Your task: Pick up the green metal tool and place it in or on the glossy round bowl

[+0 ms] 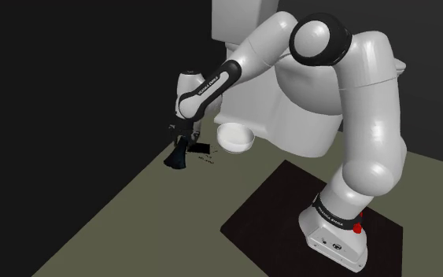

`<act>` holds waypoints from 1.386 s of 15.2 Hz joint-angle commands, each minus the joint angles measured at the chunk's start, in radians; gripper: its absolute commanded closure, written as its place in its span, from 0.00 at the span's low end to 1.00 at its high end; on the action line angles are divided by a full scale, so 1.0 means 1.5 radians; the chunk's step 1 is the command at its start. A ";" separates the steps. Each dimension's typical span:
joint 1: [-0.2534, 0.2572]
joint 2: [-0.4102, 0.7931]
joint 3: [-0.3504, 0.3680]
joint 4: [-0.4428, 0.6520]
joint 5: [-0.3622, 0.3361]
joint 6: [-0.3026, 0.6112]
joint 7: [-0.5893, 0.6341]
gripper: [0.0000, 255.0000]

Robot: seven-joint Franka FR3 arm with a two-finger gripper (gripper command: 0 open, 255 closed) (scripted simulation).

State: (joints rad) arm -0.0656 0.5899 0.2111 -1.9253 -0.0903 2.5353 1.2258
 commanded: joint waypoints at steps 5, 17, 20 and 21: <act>-0.008 -0.044 0.009 -0.009 0.010 -0.035 -0.005 1.00; -0.018 -0.119 0.022 -0.001 0.030 -0.117 -0.014 1.00; -0.020 -0.136 0.025 0.004 0.034 -0.138 -0.015 1.00; -0.021 -0.141 0.026 0.006 0.036 -0.145 -0.016 1.00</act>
State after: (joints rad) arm -0.0962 0.3855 0.2482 -1.9222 -0.0387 2.3304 1.2026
